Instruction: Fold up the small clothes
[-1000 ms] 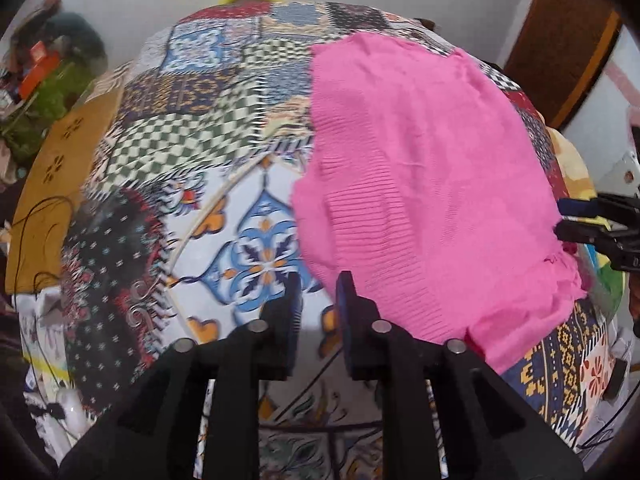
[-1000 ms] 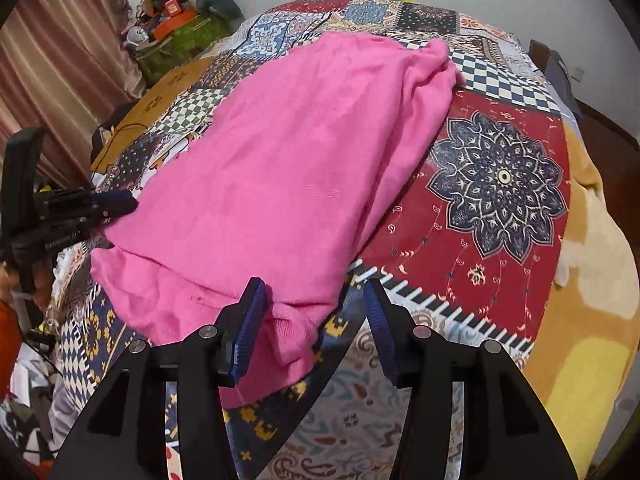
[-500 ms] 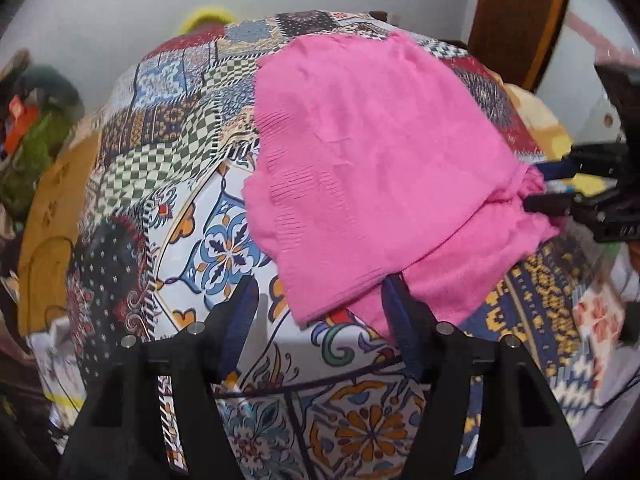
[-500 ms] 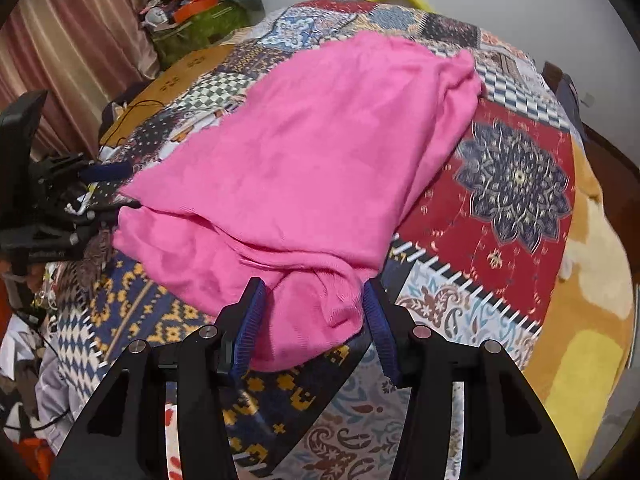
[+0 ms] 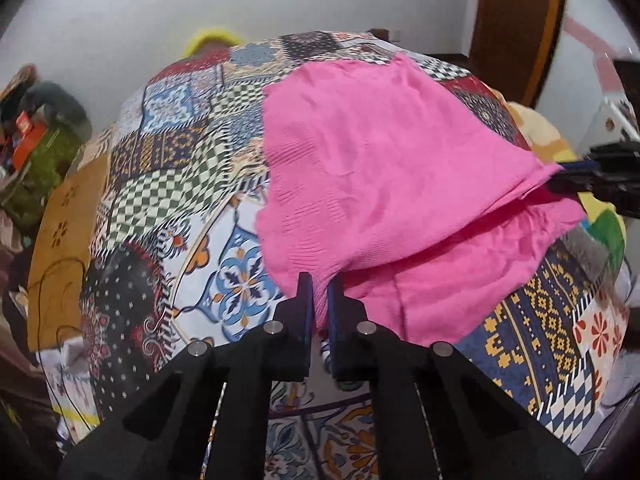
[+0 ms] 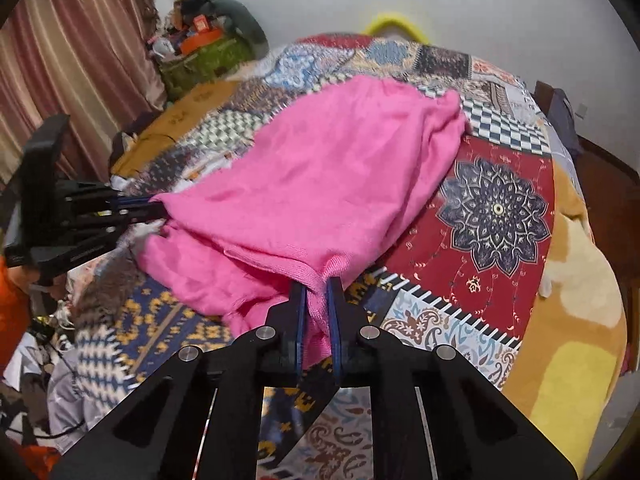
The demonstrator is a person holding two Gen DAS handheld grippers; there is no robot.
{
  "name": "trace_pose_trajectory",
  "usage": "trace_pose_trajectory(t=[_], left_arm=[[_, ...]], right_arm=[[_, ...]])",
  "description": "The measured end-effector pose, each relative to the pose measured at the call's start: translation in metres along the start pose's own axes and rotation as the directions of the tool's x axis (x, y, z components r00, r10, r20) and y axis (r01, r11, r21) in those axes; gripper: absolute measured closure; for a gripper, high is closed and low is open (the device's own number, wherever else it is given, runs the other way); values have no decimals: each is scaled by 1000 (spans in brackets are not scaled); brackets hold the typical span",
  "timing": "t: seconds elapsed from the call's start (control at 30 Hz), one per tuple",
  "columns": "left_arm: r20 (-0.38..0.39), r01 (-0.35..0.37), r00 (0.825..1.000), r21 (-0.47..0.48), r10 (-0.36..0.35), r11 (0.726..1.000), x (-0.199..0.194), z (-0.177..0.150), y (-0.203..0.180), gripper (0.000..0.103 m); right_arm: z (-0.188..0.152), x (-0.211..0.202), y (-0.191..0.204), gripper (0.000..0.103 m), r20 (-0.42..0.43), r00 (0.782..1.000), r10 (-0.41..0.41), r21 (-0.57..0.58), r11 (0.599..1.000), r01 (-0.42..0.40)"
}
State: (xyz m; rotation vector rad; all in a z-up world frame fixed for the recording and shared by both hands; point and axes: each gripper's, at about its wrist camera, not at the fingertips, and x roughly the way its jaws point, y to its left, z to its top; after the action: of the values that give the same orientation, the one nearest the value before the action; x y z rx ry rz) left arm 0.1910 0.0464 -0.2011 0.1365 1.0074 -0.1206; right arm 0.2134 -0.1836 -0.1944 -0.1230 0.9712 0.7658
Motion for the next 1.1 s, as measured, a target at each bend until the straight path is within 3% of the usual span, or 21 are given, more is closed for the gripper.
trace_pose_trajectory(t=[0.13,0.4,0.5,0.53,0.57,0.63,0.83,0.97,1.1], left_arm=[[-55,42,997,-82,-46,996,10,-10,14,97],[-103,86,990,-138,-101,987,11,-19,19,94],[-100,102,988,-175,-120,979,4,-13,29,78],[-89,98,989,-187,-116,978,1,-9,33,66],[-75,85,992,-196,-101,977,-1,-5,36,54],[-47,51,997,-206,-62,977,-5,5,43,47],[-19,48,998,-255,-54,966,13,54,66,46],[-25,35,999,-279,-43,960,47,96,81,46],[-40,70,995,-318,-87,946,87,128,94,46]], right_arm=[[-11,5,5,94,-27,999,20,-4,1000,-20],[-21,21,-3,89,-120,990,71,59,996,-64],[-13,8,-9,76,-100,992,80,72,995,-73],[-10,3,-11,73,-87,994,73,66,996,-67],[-7,-3,-13,69,-71,995,64,59,996,-60],[2,-11,-18,68,-34,999,41,45,998,-39],[35,-16,-50,67,10,1000,-23,75,997,22],[61,-5,-70,67,39,998,-52,107,993,47],[88,14,-98,67,54,996,-68,147,987,59]])
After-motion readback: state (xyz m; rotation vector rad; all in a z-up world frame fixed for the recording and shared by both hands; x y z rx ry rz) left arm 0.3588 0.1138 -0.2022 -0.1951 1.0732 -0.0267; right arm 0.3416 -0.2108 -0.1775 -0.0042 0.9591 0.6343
